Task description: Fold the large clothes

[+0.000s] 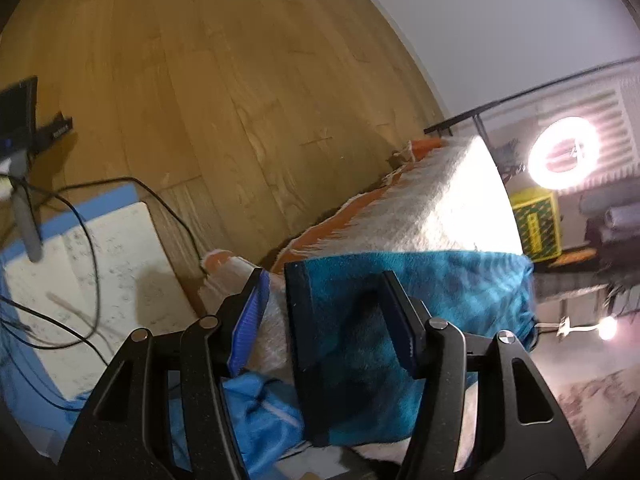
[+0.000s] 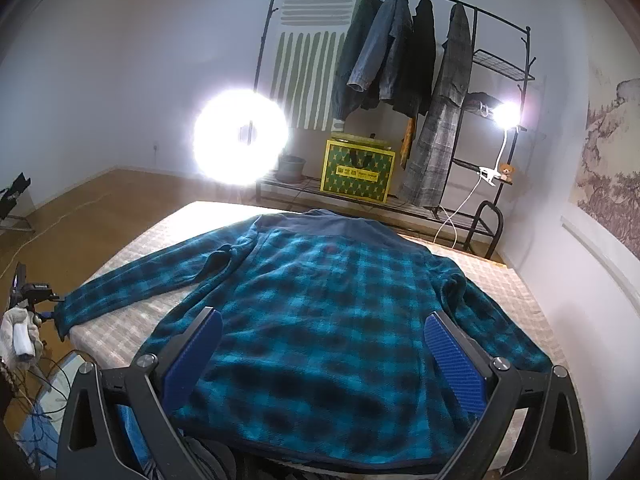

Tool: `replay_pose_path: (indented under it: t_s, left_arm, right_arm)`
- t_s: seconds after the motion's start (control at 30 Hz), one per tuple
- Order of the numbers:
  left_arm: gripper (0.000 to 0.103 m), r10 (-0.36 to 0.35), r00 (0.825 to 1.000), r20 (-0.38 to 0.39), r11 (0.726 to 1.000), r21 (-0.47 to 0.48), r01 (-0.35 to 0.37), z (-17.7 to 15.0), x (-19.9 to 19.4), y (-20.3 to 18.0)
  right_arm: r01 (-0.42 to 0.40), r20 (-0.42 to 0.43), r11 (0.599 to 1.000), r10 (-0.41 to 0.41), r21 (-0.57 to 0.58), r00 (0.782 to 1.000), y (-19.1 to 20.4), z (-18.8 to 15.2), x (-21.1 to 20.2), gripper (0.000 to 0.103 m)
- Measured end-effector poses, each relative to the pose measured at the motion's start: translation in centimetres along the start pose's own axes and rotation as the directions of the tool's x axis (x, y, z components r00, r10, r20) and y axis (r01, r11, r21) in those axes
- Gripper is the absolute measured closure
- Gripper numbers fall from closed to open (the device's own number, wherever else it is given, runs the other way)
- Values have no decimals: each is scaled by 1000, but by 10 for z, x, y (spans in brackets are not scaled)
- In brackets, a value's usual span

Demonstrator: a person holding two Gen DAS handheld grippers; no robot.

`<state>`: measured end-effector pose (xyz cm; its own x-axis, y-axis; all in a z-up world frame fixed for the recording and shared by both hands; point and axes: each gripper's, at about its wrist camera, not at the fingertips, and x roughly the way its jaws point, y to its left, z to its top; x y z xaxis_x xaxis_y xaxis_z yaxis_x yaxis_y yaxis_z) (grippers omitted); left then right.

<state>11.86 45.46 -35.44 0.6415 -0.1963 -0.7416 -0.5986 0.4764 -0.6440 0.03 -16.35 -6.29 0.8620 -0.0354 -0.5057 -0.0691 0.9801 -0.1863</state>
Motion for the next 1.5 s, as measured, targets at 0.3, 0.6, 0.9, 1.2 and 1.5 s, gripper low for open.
replay_pose_path:
  t_s: [0.3,0.6,0.9,1.2,1.5]
  left_arm:
    - [94,1,996,94,994,107,-11,-4,-19,-29]
    - [95,-165,981,104,962,238,137,-34,-60,-94]
    - [95,-341,940,-11,860,401,317,-101,-91,-191]
    - [95,-464,855,-232,689,512,513,-208,-100,-291]
    - [95,-343,877,-337,679,556,479,-303,-91,-314]
  right_arm:
    - [-8,-15,1000,8,9,1000,-3,-1,3,1]
    - [-93,-67,994,96,53,993,-12,-7,11,15]
    - [-251,-143,962,265,111,954,-23,-25,29,59]
    - [-295,-147,942,318,161,937,-46,-34,47,64]
    - [-370,-141,904,404,215,904,-99,-31,70,62]
